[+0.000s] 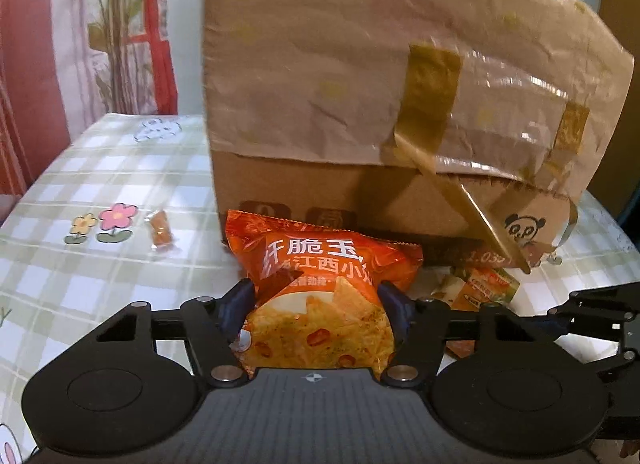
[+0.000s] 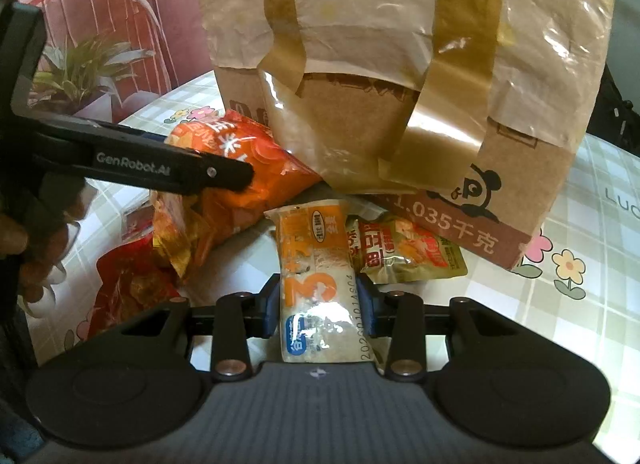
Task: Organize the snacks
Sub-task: 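Lift both snacks over the paper bag and open both grippers inside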
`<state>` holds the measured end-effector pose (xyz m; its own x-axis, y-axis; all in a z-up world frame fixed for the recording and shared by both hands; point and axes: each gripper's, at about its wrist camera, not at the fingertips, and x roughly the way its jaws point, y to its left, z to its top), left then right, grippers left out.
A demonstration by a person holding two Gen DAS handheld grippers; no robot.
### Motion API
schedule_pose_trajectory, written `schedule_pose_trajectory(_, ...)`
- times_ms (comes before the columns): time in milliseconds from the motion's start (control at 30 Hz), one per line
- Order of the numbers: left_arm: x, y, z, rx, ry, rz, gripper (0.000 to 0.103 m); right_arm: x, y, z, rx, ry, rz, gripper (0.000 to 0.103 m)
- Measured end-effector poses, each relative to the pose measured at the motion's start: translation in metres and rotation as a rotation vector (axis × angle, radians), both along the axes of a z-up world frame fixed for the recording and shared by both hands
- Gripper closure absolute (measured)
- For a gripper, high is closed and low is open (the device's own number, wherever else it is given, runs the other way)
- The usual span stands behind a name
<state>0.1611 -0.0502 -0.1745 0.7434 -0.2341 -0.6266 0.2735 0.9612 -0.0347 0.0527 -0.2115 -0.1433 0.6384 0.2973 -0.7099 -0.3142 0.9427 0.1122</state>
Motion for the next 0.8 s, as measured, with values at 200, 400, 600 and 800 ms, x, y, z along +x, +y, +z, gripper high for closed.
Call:
schedule_pose_trajectory(200, -0.013, 0.013, 0.014, -0.023, -0.027, 0.034, 0.035, 0.000, 0.000, 0.002, 0.007, 0.009, -0.002, 0.063)
schedule_pose_trajectory(400, -0.025, 0.019, 0.027, -0.019, -0.049, 0.047, 0.035, 0.000, 0.003, 0.011, 0.018, 0.001, 0.009, 0.063)
schedule_pose_trajectory(600, -0.035, 0.026, 0.032, -0.033, -0.051, 0.066, 0.035, -0.004, 0.008, 0.020, 0.006, -0.023, 0.026, 0.063)
schedule_pose_trajectory(800, -0.044, 0.032, 0.038, -0.049, -0.064, 0.088, 0.035, -0.006, 0.012, 0.028, -0.002, -0.041, 0.040, 0.063)
